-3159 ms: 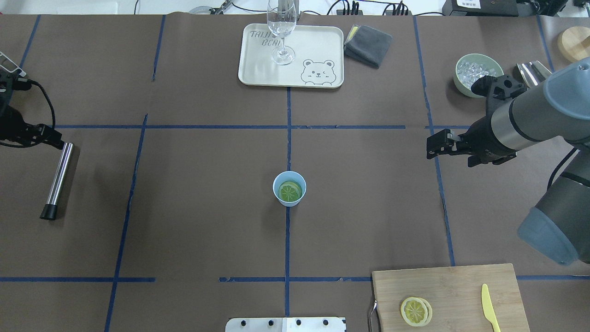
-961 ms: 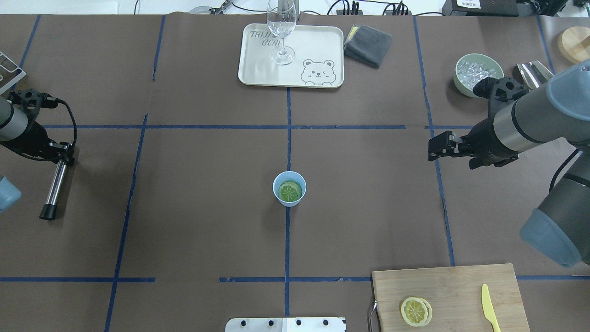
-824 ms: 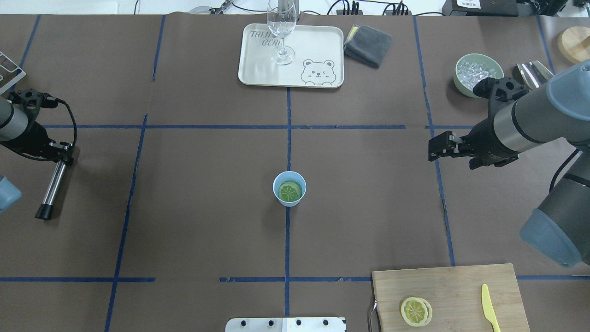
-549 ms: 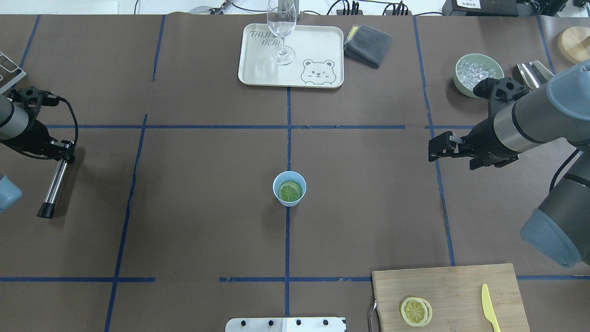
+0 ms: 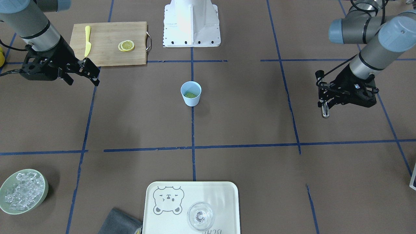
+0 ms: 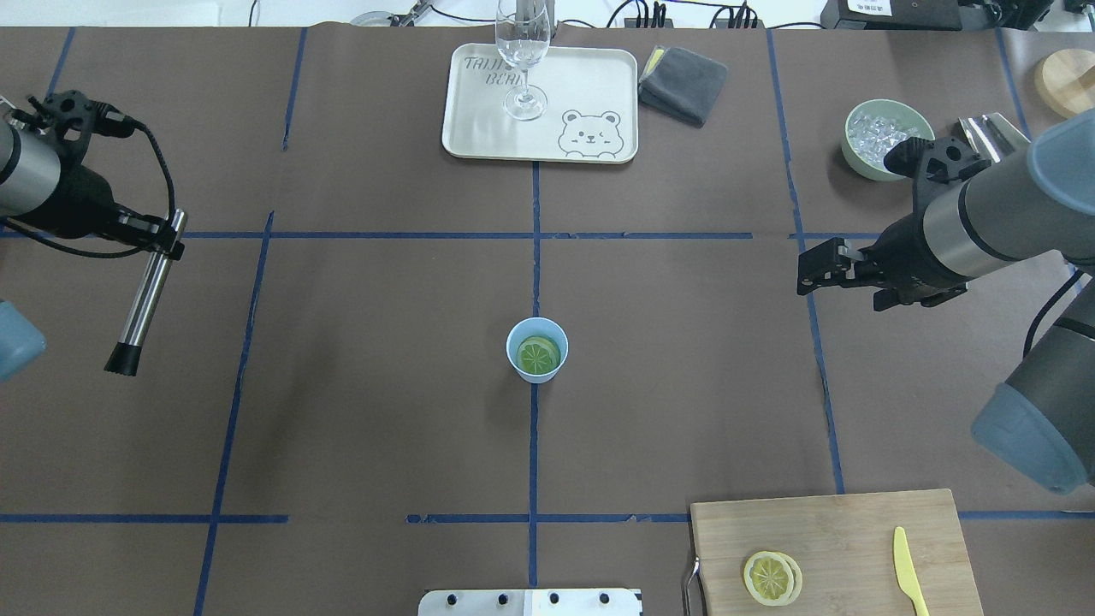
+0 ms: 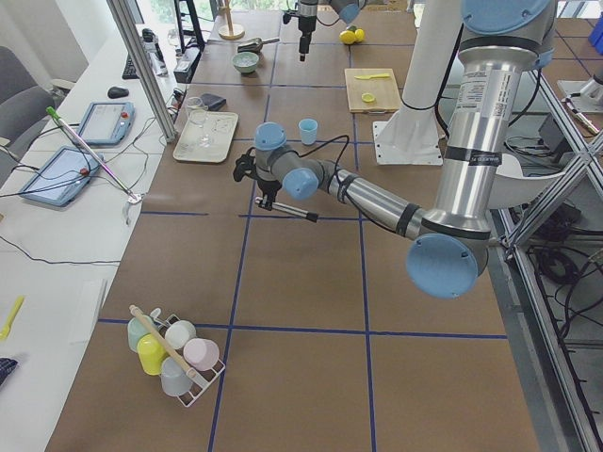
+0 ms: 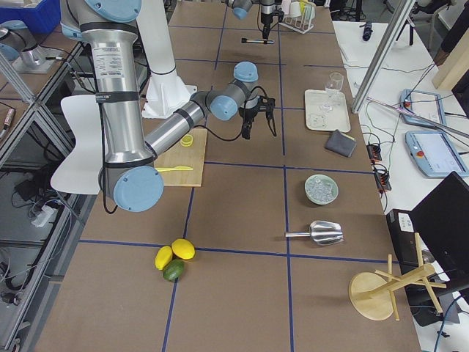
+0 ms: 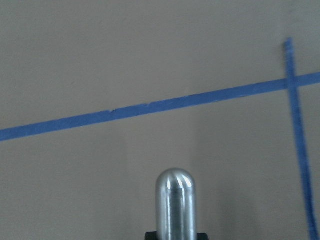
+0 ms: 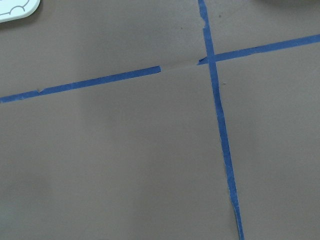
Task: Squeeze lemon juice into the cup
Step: 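Lift the muddler with the left gripper and carry it over the blue cup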
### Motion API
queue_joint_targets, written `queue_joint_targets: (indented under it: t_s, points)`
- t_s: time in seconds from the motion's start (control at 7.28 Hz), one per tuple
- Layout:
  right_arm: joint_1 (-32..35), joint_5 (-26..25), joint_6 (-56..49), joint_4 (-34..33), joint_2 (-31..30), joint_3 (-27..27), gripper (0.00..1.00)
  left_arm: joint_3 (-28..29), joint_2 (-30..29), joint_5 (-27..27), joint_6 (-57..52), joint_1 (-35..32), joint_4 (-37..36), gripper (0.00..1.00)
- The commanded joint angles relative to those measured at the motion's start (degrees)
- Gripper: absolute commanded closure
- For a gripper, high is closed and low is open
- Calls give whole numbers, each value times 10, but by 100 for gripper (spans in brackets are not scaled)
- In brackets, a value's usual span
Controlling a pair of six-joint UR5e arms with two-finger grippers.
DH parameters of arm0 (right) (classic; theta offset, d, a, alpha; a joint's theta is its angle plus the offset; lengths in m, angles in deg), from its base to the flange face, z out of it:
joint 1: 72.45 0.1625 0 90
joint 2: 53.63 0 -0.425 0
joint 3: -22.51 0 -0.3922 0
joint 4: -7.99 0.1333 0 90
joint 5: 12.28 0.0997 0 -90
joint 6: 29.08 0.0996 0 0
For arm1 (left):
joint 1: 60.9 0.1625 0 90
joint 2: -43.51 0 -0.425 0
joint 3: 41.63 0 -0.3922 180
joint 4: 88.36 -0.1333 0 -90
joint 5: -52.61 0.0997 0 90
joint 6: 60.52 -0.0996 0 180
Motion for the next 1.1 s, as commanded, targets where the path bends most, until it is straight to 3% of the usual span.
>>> queue_joint_targets:
  t_s: [0.0, 0.14, 0.27, 0.55, 0.82, 0.96]
  points:
    - [17, 15, -2, 0, -2, 0, 0, -81, -94, 2, 3, 42, -33, 100]
    - [25, 24, -4, 0, -6, 0, 0, -76, -139, 9, 6, 63, -29, 100]
    - [30, 25, -4, 0, -7, 0, 0, -88, -160, 25, 4, 76, 18, 100]
    - [45, 25, -8, 0, -15, -1, 0, -84, -162, 140, 10, 132, 175, 100]
    - [61, 25, -33, 0, -29, -4, 0, -74, -166, 412, 9, 275, 271, 100]
    - [62, 25, -36, 0, -31, -4, 0, -30, -172, 523, 8, 324, 354, 100]
